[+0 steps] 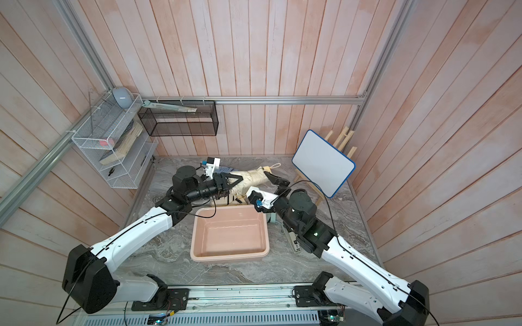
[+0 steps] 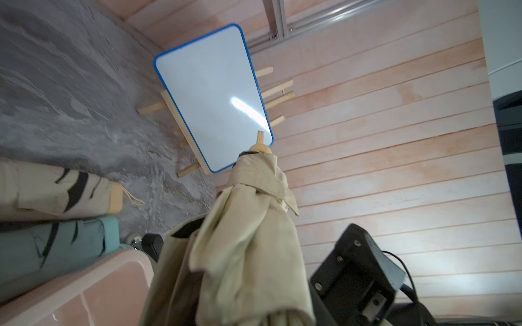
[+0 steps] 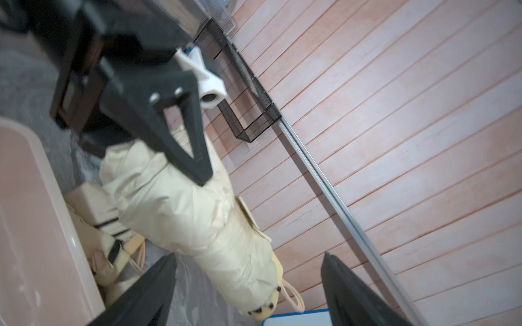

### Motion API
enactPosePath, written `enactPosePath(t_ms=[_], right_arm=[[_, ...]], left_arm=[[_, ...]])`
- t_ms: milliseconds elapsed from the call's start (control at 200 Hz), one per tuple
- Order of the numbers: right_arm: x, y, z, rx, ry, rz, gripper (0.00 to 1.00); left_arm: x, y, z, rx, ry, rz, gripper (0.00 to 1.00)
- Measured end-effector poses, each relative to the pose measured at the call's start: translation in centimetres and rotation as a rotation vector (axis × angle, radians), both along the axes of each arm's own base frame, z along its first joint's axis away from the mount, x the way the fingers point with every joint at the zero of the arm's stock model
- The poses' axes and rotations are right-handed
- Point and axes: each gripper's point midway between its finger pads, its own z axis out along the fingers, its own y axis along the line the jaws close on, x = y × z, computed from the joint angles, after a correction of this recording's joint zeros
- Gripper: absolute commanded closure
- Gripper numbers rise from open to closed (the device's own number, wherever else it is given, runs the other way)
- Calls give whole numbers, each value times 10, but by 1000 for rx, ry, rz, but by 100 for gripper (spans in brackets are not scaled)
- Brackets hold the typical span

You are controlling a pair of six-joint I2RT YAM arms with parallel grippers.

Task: Put the umbrella into the storage box
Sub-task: Pick up the umbrella from the center of the board.

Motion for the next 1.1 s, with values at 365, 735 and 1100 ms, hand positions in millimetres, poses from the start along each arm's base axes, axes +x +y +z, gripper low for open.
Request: enactPosePath(t_ms=[365, 735, 1100], right_arm=[[11, -20, 23, 993, 764, -143, 19], [21, 6, 17, 1404, 1118, -124, 5], [36, 23, 18, 1572, 1250, -56, 3]], left_arm=[[7, 3, 9, 163, -494, 264, 100], [-17, -6, 40, 240, -908, 325, 100], [-31, -7, 48, 291, -1073, 334, 100]])
